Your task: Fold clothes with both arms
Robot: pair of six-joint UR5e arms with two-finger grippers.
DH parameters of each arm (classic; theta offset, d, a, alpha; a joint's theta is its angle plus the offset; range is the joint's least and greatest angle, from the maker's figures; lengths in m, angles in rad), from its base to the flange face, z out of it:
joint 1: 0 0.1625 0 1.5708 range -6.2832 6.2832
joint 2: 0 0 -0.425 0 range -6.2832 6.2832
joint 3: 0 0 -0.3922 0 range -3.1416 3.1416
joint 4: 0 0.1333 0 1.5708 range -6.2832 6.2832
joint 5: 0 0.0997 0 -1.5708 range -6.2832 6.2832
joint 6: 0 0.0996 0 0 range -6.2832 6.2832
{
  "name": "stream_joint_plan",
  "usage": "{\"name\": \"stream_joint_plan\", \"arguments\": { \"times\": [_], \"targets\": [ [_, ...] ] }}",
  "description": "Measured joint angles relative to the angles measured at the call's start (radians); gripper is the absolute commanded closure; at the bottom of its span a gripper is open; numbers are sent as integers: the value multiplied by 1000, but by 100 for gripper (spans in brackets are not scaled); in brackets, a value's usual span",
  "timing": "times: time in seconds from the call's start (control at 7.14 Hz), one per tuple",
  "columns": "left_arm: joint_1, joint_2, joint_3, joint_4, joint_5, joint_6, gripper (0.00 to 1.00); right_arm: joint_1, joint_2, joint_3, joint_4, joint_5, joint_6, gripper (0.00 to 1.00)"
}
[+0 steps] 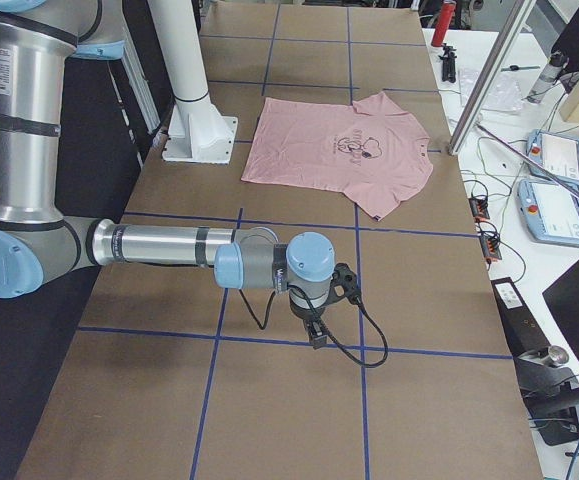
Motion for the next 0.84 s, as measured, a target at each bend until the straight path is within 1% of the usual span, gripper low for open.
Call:
{"name": "stream_joint_plan", "arguments": {
  "times": [0.28, 0.56, 0.84],
  "targets": [
    [-3, 26, -48, -10, -2, 12, 0, -9, 13, -5, 13, 0, 0, 0],
    [-2, 69, -104, -17, -6, 13, 0, -35, 73, -50, 84, 1, 45, 0],
    [9, 90, -160, -25, -13, 15, 0, -86, 129, -92, 127, 4, 217, 0]
  ]
}}
